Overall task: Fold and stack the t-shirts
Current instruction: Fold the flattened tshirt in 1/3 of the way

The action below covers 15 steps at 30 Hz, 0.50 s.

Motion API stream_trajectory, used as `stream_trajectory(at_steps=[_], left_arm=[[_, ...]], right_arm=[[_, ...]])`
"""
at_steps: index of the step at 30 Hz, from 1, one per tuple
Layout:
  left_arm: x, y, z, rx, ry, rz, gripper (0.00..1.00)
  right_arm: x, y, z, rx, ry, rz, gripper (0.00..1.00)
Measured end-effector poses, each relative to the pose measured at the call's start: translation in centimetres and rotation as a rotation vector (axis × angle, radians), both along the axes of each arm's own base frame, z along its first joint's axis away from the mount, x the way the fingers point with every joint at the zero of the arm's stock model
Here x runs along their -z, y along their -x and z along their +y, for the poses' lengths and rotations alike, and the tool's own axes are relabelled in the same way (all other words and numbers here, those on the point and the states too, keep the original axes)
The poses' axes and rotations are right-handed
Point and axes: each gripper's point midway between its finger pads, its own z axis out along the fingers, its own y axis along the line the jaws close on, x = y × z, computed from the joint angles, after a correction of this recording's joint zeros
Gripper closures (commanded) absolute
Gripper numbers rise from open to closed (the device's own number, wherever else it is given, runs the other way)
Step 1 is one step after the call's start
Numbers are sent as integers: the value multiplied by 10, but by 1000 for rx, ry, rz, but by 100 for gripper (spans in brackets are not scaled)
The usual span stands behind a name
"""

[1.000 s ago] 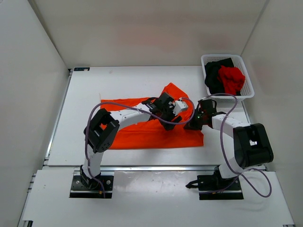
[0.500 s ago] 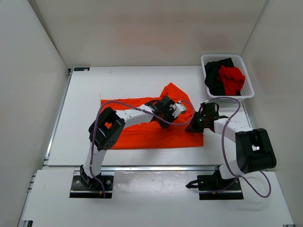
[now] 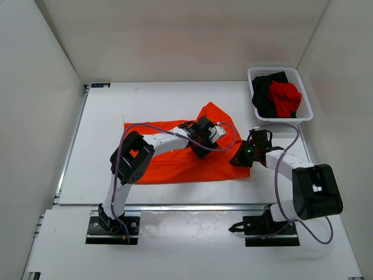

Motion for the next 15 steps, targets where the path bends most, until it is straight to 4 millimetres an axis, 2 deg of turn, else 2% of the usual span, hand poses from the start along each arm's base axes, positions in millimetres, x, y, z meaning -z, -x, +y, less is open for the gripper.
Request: stream_trajectory(at_steps=[3, 5, 11, 13, 15], left_arm=[[2, 3, 2, -2, -8, 12, 15], [2, 4, 2, -7, -8, 15, 11], [0, 11, 7, -15, -24, 39, 1], [-7, 13, 9, -16, -26, 42, 1], [-23, 15, 8, -10, -10, 27, 1]], right_arm=[[-2, 0, 1, -7, -6, -6, 84], [-4, -1, 1, -15, -8, -19, 81], [-27, -9, 1, -25, -13, -114, 81], [-36, -13, 0, -27, -12, -151, 81], [-43, -18, -2, -27, -6, -177, 79]])
